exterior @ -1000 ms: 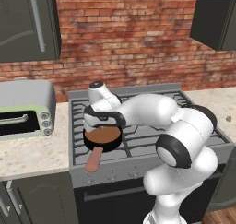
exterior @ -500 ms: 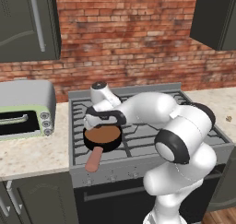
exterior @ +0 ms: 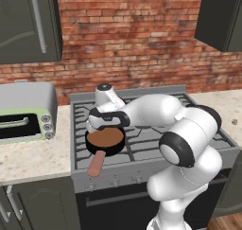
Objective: Pick up the sugar cube(s) and place them in the saucepan with hot chocolate.
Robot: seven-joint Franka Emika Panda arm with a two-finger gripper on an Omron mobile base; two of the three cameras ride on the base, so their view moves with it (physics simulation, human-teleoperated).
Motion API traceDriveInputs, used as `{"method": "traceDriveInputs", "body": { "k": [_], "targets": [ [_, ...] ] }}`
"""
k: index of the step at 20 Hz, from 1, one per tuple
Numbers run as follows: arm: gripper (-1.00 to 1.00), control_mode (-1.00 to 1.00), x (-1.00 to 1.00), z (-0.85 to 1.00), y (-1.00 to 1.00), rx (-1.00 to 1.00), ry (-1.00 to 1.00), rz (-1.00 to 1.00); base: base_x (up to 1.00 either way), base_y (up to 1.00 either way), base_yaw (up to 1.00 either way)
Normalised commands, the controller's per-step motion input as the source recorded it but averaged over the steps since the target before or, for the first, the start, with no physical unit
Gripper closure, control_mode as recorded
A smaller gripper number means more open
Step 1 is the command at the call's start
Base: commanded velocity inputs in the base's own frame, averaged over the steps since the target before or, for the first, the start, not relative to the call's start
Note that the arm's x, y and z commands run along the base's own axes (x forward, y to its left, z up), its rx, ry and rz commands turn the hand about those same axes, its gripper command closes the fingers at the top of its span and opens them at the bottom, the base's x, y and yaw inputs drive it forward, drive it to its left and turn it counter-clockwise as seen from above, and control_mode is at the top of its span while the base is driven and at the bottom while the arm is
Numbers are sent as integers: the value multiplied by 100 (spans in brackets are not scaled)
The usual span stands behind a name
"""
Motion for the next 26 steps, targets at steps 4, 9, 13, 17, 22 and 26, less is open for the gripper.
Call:
{"method": "traceDriveInputs", "body": {
  "k": [4,9,13,17,22,26],
  "targets": [
    [-100,-100,0,-2,0,0,0,1,0,0,0],
    [-100,-100,0,-1,0,0,0,0,0,0,0],
    [-100,-100,0,-1,0,0,0,0,0,0,0],
    [-100,-100,-13,0,-8,0,0,0,0,0,0],
    [-100,-100,-51,12,-55,0,0,-8,0,0,0],
    [-100,-100,-24,37,-73,0,0,-12,0,0,0]
  ]
}}
